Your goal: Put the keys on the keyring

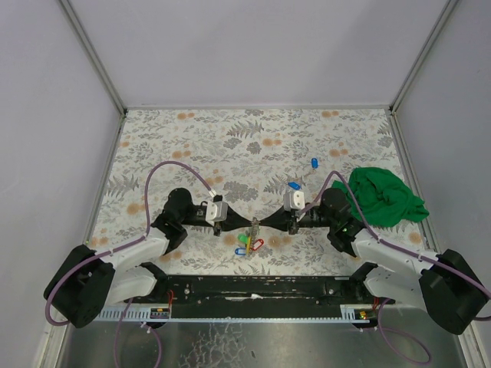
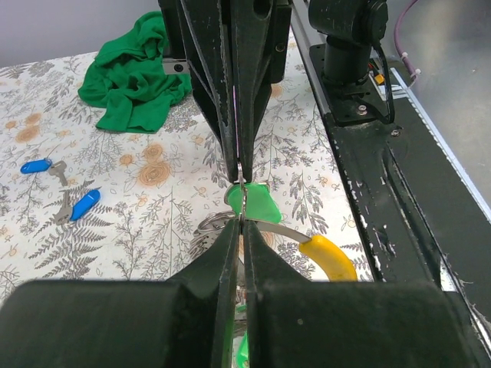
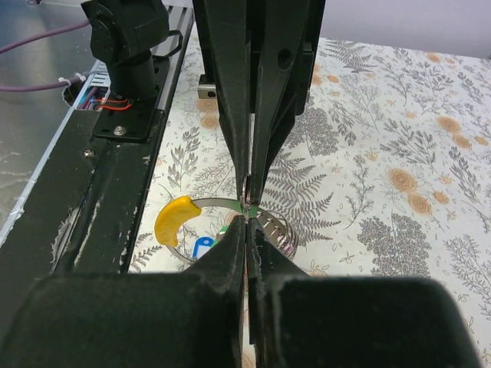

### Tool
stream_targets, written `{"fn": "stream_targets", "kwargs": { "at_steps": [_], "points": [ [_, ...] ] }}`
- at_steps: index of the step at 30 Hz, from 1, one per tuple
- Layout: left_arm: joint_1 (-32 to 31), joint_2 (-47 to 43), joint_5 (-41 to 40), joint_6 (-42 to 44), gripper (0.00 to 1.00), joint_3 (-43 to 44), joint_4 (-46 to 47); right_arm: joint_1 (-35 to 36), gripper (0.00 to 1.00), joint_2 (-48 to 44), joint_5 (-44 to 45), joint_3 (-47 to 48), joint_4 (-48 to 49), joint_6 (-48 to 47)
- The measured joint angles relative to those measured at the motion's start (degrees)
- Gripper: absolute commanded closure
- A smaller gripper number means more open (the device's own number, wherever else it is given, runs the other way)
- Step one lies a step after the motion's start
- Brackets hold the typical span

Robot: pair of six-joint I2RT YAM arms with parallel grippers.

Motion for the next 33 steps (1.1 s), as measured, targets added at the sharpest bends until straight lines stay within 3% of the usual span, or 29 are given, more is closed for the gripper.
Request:
{"fn": "stream_targets", "kwargs": {
  "at_steps": [33],
  "points": [
    [-0.7, -0.1, -1.5, 2.1, 1.00, 0.3, -3.7, 0.0, 1.00, -1.0, 0.0, 3.5, -9.4, -5.0]
  ]
}}
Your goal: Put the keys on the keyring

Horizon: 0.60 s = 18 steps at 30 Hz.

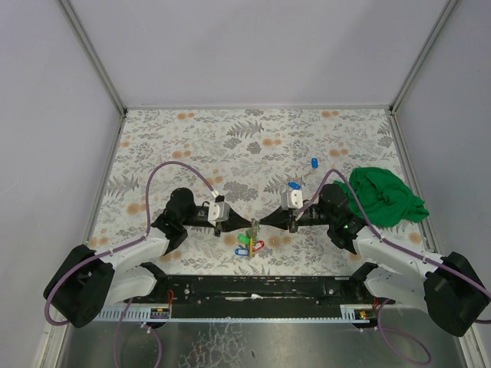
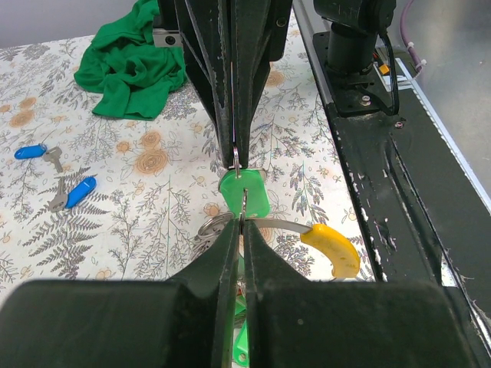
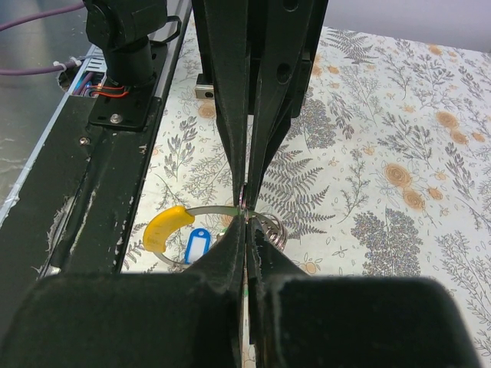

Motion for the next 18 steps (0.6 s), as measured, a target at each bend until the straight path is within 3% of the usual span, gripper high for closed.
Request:
{"fn": "stream_targets", "kwargs": {
  "at_steps": [18],
  "points": [
    [0.0, 0.0, -0.2, -0.1, 1.00, 0.1, -0.1, 0.0, 1.00, 1.1, -0.1, 1.3, -1.9, -0.4]
  ]
}}
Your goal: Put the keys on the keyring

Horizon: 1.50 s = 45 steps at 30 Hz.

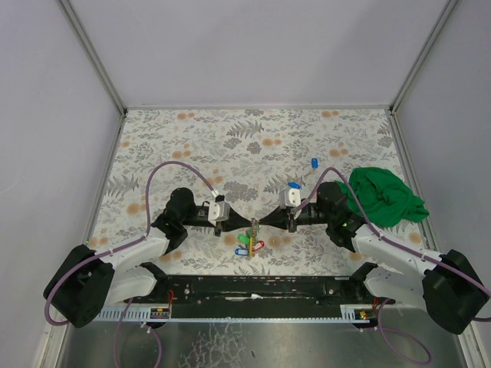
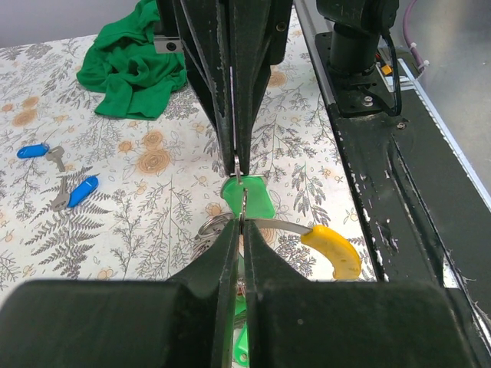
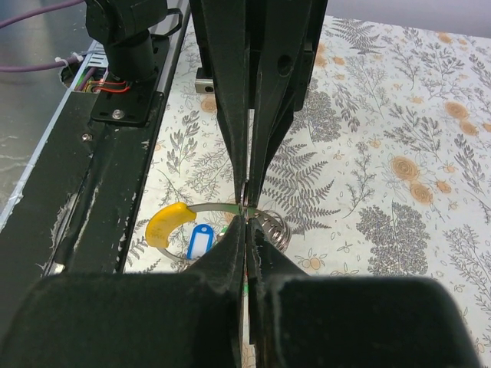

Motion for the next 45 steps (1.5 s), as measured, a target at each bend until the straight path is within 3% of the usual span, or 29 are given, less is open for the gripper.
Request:
{"fn": "stream_targets", "kwargs": {
  "at_steps": [45],
  "points": [
    [0.0, 0.0, -1.6, -1.3, 1.00, 0.0, -0.1, 2.2, 1.00, -0.9, 4.6, 1.0, -4.1, -2.3]
  ]
}}
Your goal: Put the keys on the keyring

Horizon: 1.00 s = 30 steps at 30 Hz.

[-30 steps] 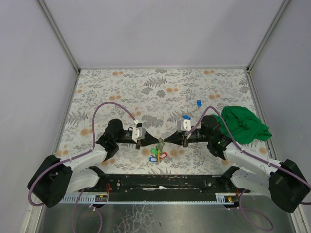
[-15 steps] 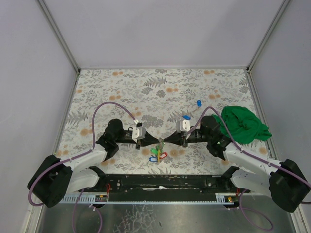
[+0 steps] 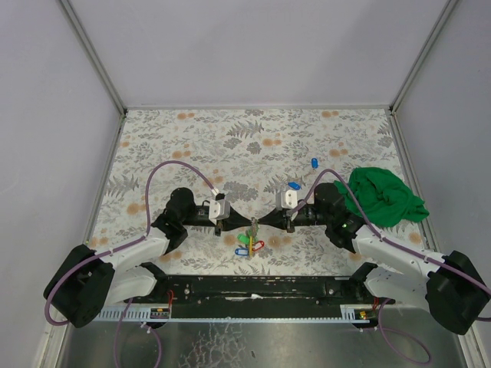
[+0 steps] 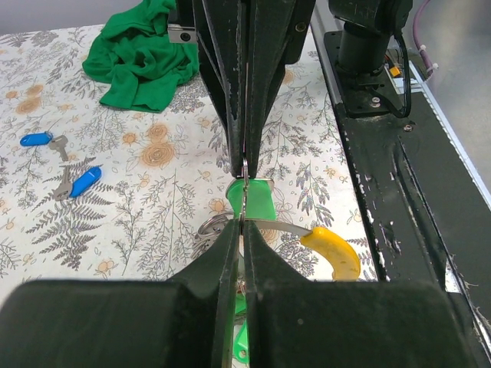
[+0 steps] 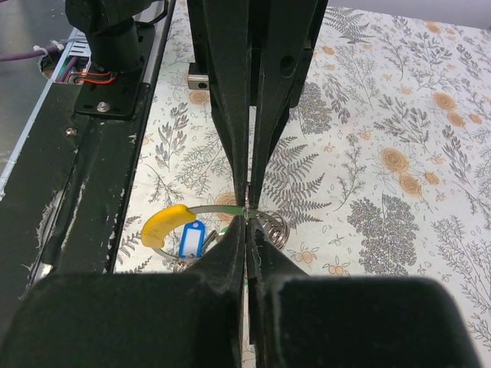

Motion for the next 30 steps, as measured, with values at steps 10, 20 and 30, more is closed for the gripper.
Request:
{"fn": "stream_targets", "kwargs": {
  "at_steps": [10, 20, 30],
  "points": [
    [0.1, 0.0, -0.3, -0.5, 1.00, 0.0, -0.3, 2.1, 1.00, 0.0, 3.6, 0.6, -1.6, -1.8],
    [0.0, 0.0, -0.3, -1.8, 1.00, 0.0, -0.2, 4.3, 1.00, 0.2, 8.1, 1.1, -3.3, -3.8],
    [0.0, 0.0, -4.7, -8.4, 1.00, 0.2, 0.7, 5.0, 1.00, -1.8, 11.5, 1.2, -5.5, -5.8]
  ]
}}
